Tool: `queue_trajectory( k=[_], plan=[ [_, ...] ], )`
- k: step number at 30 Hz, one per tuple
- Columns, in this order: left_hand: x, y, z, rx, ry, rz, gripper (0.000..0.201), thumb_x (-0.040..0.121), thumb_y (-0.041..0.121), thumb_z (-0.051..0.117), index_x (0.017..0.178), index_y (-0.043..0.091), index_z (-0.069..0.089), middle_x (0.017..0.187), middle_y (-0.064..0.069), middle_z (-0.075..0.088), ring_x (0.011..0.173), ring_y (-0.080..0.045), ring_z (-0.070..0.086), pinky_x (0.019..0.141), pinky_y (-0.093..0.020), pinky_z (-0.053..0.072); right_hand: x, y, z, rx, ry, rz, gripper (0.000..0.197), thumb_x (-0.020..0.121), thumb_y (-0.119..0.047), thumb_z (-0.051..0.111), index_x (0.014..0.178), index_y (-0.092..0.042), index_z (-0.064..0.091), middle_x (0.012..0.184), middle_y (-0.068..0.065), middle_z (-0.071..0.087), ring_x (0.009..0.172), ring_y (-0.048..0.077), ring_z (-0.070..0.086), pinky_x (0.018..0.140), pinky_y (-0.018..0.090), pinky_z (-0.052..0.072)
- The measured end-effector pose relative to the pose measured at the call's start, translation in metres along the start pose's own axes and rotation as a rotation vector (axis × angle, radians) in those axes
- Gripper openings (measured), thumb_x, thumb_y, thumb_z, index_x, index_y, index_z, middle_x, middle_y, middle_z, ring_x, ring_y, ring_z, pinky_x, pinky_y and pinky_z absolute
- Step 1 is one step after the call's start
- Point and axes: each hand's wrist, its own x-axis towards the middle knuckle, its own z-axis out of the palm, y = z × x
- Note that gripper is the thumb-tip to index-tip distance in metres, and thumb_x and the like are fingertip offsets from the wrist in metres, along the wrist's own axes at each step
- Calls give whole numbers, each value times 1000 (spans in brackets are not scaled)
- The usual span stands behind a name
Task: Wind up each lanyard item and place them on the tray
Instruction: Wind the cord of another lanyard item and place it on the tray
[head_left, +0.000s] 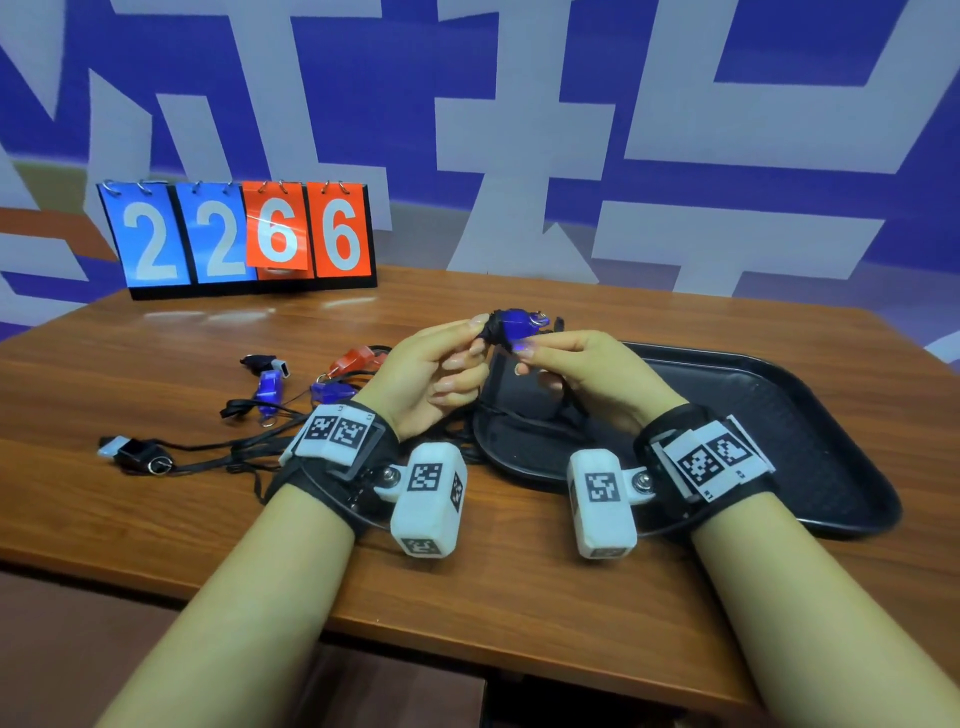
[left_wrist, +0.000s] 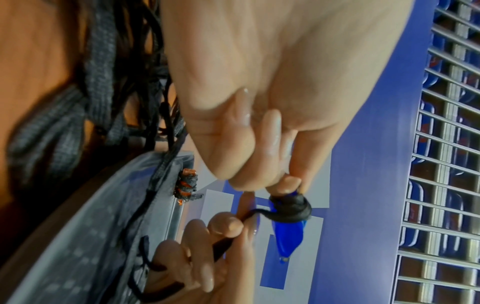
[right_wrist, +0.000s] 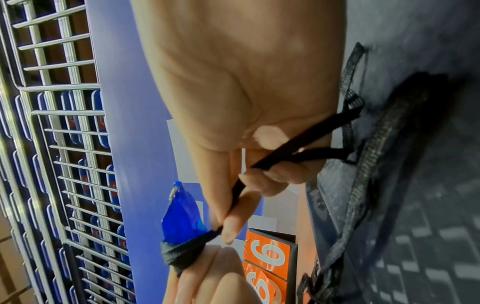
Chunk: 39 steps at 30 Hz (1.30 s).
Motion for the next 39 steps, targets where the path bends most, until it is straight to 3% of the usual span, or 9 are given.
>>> queue_trajectory(
  k=[4, 7, 13, 21, 25, 29, 33, 36, 39],
  plan=[
    [-1, -2, -1, 87, -28, -85, 30, 95, 22, 48, 66, 12, 49, 53, 6, 28, 37, -3, 25, 37, -18, 10, 3, 5, -1, 4, -9, 20, 18, 96, -5, 55, 85, -5, 70, 57, -10, 56, 52, 6, 38, 54, 21, 33],
    [-1, -3, -1, 162, -46, -140, 31, 96, 22, 48, 66, 13, 48, 52, 6, 26, 38, -4, 24, 36, -17, 12, 4, 7, -2, -11, 13, 10, 17, 93, -8, 60, 99, -9, 76, 73, 2, 58, 58, 8, 38, 56, 19, 34],
    [0, -3, -3, 208, -74, -195, 31, 94, 23, 50, 65, 13, 45, 49, 8, 27, 36, -3, 24, 35, -16, 13, 4, 6, -5, 27, 144, -2, 12, 84, -26, 75, 87, -14, 78, 84, 6, 71, 82, 22, 54, 78, 38, 43],
    [0, -2, 1, 280, -27, -226, 32, 96, 23, 48, 66, 13, 38, 47, 9, 28, 35, -4, 22, 37, -19, 9, 0, -1, -2, 0, 177, -100, 13, 86, -24, 74, 89, -12, 76, 73, -3, 69, 56, 6, 47, 54, 20, 35],
    [1, -3, 0, 306, 50, -159, 37, 100, 20, 46, 63, 14, 44, 48, 7, 28, 35, -4, 22, 37, -19, 8, -4, -6, 1, 38, 139, -147, 18, 90, -17, 69, 101, -4, 75, 80, 5, 70, 48, 5, 38, 44, 16, 28],
    [3, -5, 1, 314, 169, -27, 37, 103, 18, 43, 67, 12, 46, 47, 7, 29, 34, -4, 23, 36, -19, 9, -7, -6, 2, -4, 94, -209, 18, 93, -13, 65, 108, -10, 74, 90, 4, 75, 52, 8, 32, 45, 16, 27],
    [5, -6, 0, 329, 230, 62, 34, 103, 20, 45, 70, 10, 48, 49, 6, 31, 34, -4, 24, 33, -15, 13, -8, -9, 6, 1, 66, -222, 7, 90, -7, 67, 96, -6, 70, 98, 12, 76, 51, 10, 40, 46, 15, 34],
    [5, -7, 1, 297, 238, 86, 34, 104, 20, 45, 71, 10, 49, 50, 5, 32, 35, -3, 26, 33, -14, 15, -7, -8, 9, 14, 74, -189, 9, 88, -7, 70, 87, -12, 63, 86, 10, 76, 47, 8, 46, 45, 17, 36],
    [5, -6, 0, 247, 231, 100, 34, 104, 20, 45, 72, 10, 50, 52, 4, 34, 36, -3, 27, 33, -14, 17, -5, -8, 9, 35, 79, -159, 16, 88, -8, 71, 91, -14, 56, 90, 13, 76, 45, 10, 50, 44, 19, 37]
  ],
)
